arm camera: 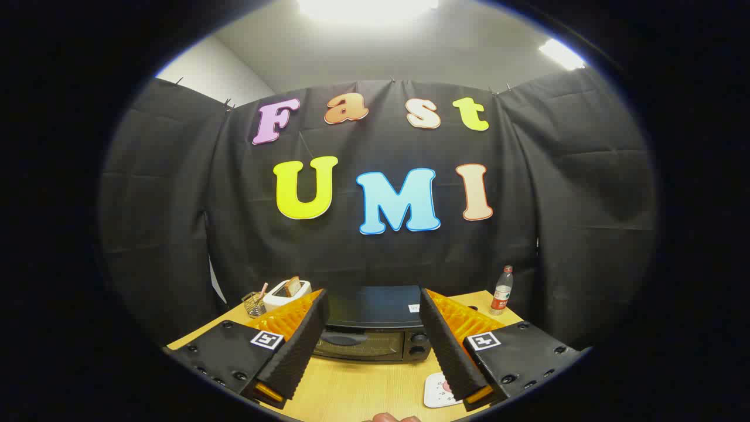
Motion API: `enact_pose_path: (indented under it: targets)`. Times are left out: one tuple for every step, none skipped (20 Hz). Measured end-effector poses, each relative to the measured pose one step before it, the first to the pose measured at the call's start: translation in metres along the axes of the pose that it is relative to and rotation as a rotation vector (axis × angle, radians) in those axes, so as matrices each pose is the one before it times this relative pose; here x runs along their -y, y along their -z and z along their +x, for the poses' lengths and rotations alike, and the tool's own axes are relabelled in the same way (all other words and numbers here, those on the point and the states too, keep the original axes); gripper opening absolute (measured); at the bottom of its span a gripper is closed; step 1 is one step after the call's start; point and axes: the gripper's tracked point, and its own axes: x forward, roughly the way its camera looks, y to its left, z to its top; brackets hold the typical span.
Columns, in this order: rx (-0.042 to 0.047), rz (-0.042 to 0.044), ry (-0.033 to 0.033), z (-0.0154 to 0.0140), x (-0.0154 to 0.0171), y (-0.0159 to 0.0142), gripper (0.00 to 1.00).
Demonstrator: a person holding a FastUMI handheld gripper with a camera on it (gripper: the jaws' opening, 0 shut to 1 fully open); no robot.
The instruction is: Open the toaster oven, put the food inside, and close the toaster oven door.
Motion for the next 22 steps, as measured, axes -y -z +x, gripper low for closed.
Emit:
enact_pose_path:
  targets:
    - [0.00168,0.00540,-0.00429,-0.00333,-0.00303,0.00067,0.98]
    - [0.00238,0.00109,-0.00379,-0.00318,-0.00196,0.00029,0.98]
    - [0.00165,-0.00164,-0.00451,-0.00341,-0.00234,0.00029,0.98]
    - [-0.00320,-0.00280,-0.00789,-0.00243,-0.00238,0.00118,0.98]
    - [-0.00801,-0.00226,-0.00833,-0.00149,-0.00184,0.00342,0.98]
    - [-0.00371,-0.00119,-0.00510,-0.00164,-0.00120,0.00072,0.98]
    - [0.00256,-0.00112,0.00341,-0.00217,0.00127,-0.00189,0.98]
    - [0.00465,0.00011,0.00444,-0.00058,0.00150,-0.00215,0.98]
    - [0.00308,0.00093,0.00491,-0.00025,-0.00060,-0.00022,0.98]
    - [0.00027,-0.00026,0.00383,0.00029,0.00055,0.00074,0.98]
    - [-0.00260,-0.00196,0.00267,0.00060,-0.00098,0.00120,0.98]
    - [-0.00512,-0.00265,0.00325,0.00052,-0.00068,0.00077,0.98]
    - [-0.00197,-0.00129,0.00361,0.00083,0.00004,0.00116,0.98]
    - [0.00257,0.00271,0.00476,0.00074,-0.00003,-0.00113,0.98]
    - [0.00154,0.00354,0.00197,0.00167,-0.00140,-0.00049,0.98]
    - [-0.00119,0.00172,0.00084,0.00211,-0.00189,-0.00022,0.98]
    - [-0.00043,-0.00061,0.00226,0.00218,-0.00058,-0.00006,0.98]
    - [-0.00582,-0.00076,0.00181,0.00217,-0.00091,0.00070,0.98]
    - [-0.00679,-0.00118,-0.00045,0.00254,-0.00155,0.00244,0.98]
    - [-0.00524,-0.00339,0.00408,0.00293,-0.00016,0.00144,0.98]
    - [-0.00782,-0.00565,0.00232,0.00198,-0.00025,0.00304,0.98]
    - [-0.01117,-0.00669,0.00452,0.00318,-0.00043,0.00299,0.98]
